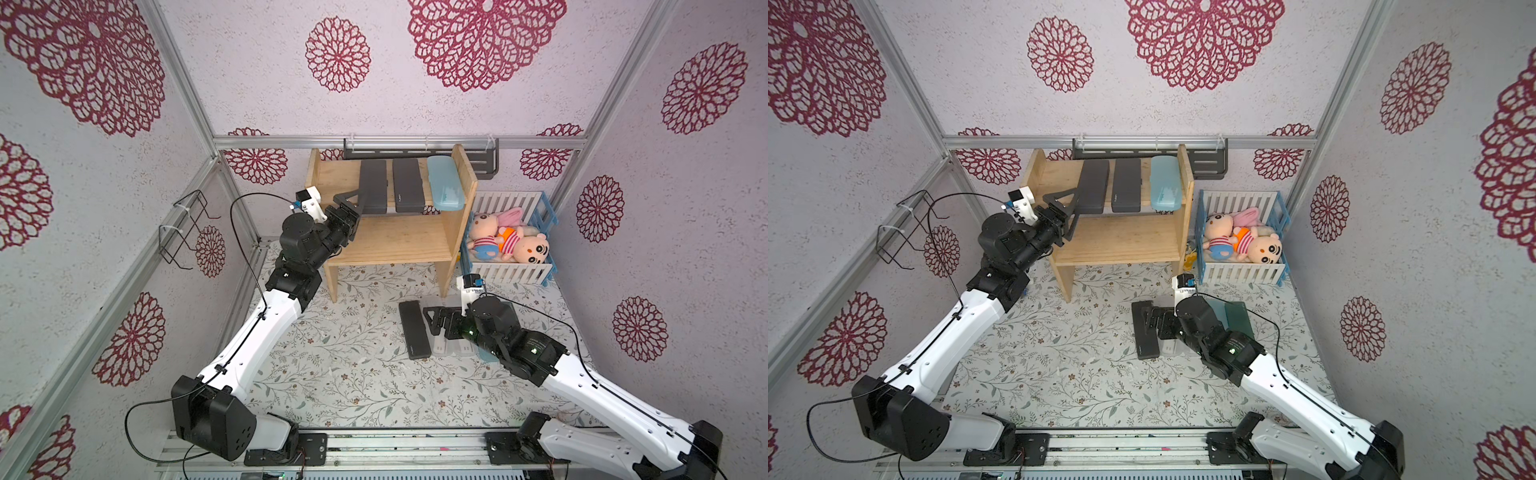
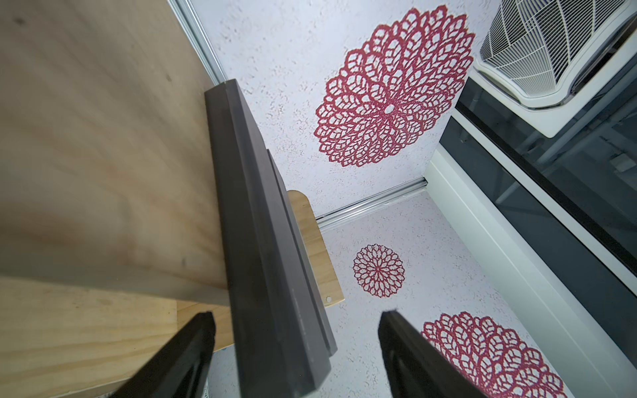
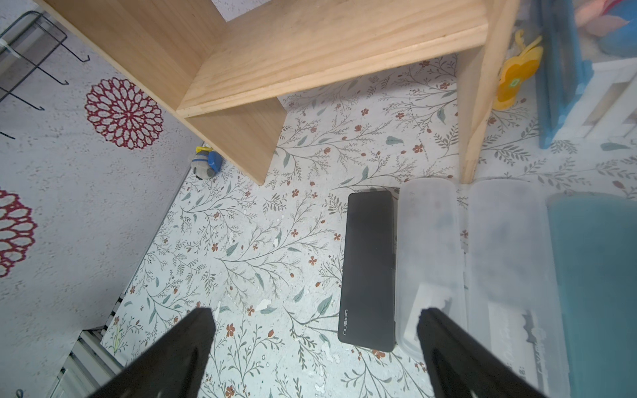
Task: Remove the pencil cases from the shelf
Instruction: Pick up the pencil case from the shelf.
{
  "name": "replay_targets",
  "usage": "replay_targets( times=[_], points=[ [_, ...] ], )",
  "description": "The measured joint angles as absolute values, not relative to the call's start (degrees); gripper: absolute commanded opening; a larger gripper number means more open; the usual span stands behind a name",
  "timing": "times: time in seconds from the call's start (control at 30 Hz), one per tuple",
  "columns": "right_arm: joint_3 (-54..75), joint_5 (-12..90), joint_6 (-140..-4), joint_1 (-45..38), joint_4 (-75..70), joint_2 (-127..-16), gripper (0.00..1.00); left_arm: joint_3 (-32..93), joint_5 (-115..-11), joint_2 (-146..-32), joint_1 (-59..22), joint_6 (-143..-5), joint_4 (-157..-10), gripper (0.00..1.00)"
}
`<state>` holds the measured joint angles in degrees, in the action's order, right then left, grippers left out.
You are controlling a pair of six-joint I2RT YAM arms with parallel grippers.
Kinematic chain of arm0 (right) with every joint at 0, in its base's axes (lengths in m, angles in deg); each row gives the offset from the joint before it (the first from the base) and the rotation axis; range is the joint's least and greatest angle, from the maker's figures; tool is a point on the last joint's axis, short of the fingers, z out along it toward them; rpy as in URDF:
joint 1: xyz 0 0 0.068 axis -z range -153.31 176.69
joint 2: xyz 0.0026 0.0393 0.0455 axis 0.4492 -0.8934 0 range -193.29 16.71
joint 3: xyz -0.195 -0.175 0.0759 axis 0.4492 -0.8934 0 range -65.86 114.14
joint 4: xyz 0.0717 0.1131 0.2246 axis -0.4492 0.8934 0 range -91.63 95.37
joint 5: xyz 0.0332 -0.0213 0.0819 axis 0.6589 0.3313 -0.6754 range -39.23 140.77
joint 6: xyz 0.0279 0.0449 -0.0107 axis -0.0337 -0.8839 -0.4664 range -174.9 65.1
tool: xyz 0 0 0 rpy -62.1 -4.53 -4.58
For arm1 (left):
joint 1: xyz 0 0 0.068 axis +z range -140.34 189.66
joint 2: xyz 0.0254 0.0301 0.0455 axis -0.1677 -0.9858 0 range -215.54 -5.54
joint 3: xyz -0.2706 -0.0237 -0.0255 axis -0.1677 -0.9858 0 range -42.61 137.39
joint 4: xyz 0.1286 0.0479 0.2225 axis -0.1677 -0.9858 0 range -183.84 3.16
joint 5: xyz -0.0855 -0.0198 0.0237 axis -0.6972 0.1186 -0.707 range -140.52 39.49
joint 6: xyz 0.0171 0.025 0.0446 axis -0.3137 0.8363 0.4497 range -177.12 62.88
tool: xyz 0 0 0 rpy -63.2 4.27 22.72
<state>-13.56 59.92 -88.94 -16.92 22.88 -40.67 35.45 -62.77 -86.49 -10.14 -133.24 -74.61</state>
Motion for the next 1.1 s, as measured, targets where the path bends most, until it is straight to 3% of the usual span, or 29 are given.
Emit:
replay_targets(
  times=[0.47, 0.7, 0.8, 0.97, 1.07, 1.1],
  points=[
    [-13.6, 59.9, -88.9, -16.8, 23.0, -40.0, 0.99, 35.4, -62.5, -88.3, -11.3, -133.2, -74.7, 0.56],
    [-13.6, 60.0, -88.9, -16.7, 23.0, -38.8, 0.99, 35.4, -61.7, -88.3, -11.3, -133.1, -74.7, 0.39],
    [-13.6, 60.0, -88.9, -16.6, 23.0, -38.7, 0.99, 35.4, -61.6, -88.3, -11.4, -133.1, -74.7, 0.37],
    [-13.6, 60.0, -88.9, -16.4, 23.2, -38.7, 0.99, 35.2, -61.8, -88.1, -11.4, -133.4, -73.8, 0.22],
    [-13.6, 60.1, -88.8, -16.4, 23.4, -38.7, 0.99, 34.3, -61.8, -87.5, -11.4, -133.6, -73.5, 0.0],
    [-13.6, 60.2, -88.6, -16.4, 23.5, -38.7, 0.99, 34.0, -62.0, -87.2, -11.4, -133.3, -73.1, 0.0]
  ],
)
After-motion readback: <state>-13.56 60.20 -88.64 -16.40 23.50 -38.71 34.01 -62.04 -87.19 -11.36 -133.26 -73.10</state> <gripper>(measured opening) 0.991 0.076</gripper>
